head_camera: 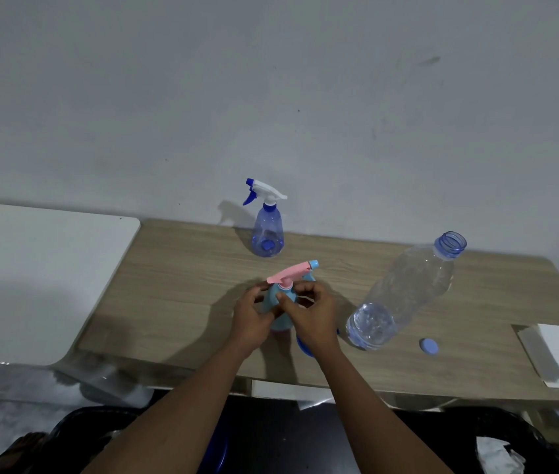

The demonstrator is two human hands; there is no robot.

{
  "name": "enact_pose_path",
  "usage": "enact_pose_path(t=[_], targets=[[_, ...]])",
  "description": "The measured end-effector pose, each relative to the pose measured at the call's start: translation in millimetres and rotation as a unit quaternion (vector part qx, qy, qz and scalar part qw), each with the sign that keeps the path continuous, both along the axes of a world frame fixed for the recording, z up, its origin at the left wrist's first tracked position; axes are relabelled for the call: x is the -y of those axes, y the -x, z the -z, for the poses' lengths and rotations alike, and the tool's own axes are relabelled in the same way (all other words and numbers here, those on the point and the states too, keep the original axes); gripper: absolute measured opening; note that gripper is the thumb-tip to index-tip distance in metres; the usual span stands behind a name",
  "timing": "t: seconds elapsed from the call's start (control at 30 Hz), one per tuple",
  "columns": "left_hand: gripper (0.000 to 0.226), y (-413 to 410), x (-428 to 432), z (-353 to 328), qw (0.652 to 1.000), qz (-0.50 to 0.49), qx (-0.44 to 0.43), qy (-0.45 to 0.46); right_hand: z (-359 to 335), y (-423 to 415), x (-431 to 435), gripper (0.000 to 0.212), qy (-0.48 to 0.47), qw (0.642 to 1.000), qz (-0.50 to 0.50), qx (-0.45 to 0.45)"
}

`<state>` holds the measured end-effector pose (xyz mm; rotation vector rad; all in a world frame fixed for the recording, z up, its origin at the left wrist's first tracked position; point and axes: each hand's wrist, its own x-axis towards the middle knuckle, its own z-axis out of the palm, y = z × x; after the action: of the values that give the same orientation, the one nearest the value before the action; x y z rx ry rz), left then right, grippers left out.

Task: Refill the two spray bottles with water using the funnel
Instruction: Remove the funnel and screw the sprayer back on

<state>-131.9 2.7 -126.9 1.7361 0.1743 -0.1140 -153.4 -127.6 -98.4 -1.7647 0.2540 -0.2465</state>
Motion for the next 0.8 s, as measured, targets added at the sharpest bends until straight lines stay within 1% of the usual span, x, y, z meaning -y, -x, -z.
enact_pose_path(t=[0.07,0.13,0.2,0.27,0.33,0.4,0.5,0.57,0.67,0.73,0.8], targets=[[0.042,-0.2,0.5,0.8,1.000,-0.006,0.000,-0.002,-1.2,2.8,-0.6,0.037,0.006,1.000,-0.007,0.012],[0.040,0.6,1.0,0.8,1.000,-0.010,-0.003,0.000,-0.3,0.7,-3.9,0.039,0.039,0.999,-0.030,0.017],[0.043,-0.3,0.8,2.2,1.000,-0.008,-0.004,-0.001,-0.2,-4.0,-9.7,0.028,0.073,0.997,-0.037,0.012],[0.044,-0.8,0.4,4.1,1.000,-0.003,-0.003,-0.004,-0.2,-7.7,-14.7,0.020,0.090,0.996,-0.007,0.011],[0.043,0.3,0.2,2.0,1.000,-0.003,0.001,-0.014,-1.3,-8.8,-16.6,0.024,0.065,0.997,0.036,0.002],[0.040,0.4,0.0,1.3,1.000,0.000,0.009,-0.017,-3.6,-5.8,-16.1,0.032,0.031,0.998,0.054,-0.014],[0.038,1.3,0.5,-1.8,1.000,0.003,-0.001,-0.014,2.3,-0.9,-15.5,0.034,0.055,0.998,0.027,0.016],[0.042,0.3,0.1,-1.4,1.000,0.001,-0.009,-0.009,6.5,-1.5,-17.5,0.028,0.070,0.997,0.013,0.017],[0.048,1.2,-1.5,-3.1,1.000,0.005,-0.008,-0.018,8.5,-7.2,-20.7,0.021,0.083,0.996,0.030,0.005],[0.056,-1.2,-3.9,-0.9,1.000,0.015,-0.006,-0.025,7.7,-11.0,-19.2,0.025,0.067,0.997,0.045,-0.002],[0.058,-1.1,-4.1,-3.2,0.999,0.028,0.000,-0.035,4.9,-12.8,-15.1,0.032,0.046,0.998,0.048,-0.015]])
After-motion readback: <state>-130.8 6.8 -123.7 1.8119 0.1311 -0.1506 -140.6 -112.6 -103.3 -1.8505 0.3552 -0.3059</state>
